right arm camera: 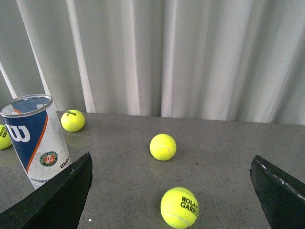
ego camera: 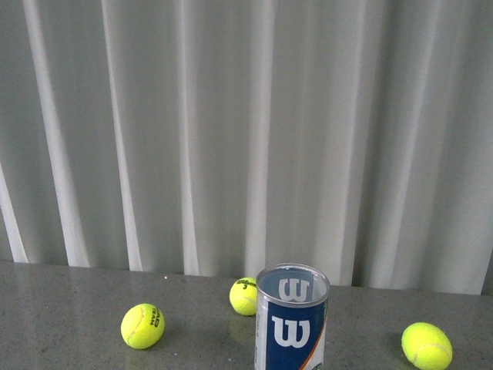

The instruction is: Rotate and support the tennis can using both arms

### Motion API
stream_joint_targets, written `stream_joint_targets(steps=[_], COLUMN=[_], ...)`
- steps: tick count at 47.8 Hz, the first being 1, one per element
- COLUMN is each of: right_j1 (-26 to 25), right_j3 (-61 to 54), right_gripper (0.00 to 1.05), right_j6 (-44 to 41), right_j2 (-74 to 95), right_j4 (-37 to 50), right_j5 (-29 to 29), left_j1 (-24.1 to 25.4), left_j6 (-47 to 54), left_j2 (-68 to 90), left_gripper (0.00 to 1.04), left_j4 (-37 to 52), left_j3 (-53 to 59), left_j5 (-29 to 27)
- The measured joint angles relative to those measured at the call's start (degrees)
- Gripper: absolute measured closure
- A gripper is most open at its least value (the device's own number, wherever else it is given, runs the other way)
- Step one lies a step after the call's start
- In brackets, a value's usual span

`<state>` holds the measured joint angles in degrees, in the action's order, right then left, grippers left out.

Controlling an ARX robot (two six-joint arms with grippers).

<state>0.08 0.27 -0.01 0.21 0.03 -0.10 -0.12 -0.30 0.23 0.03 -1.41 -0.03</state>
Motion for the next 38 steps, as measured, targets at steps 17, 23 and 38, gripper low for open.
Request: stream_joint_targets(steps=[17, 23, 38], right_j1=[0.0, 0.0, 0.0], right_j3=[0.0, 0.0, 0.0], right_gripper=[0.07, 0.07, 0.07], right_j6=[0.0, 0.0, 0.0], right_j2=[0.0, 0.0, 0.0], right_j4=[0.0, 0.0, 0.0], right_j5=[0.0, 0.0, 0.0], left_j1=[0.0, 0.0, 0.0], left_j6=[0.02, 0.0, 0.0], left_j2=[0.0, 0.0, 0.0], left_gripper=[0.07, 0.07, 0.07], left_j4=[0.0, 0.0, 0.0], left_j3=[0.0, 0.0, 0.0], left_j5=[0.0, 0.0, 0.0])
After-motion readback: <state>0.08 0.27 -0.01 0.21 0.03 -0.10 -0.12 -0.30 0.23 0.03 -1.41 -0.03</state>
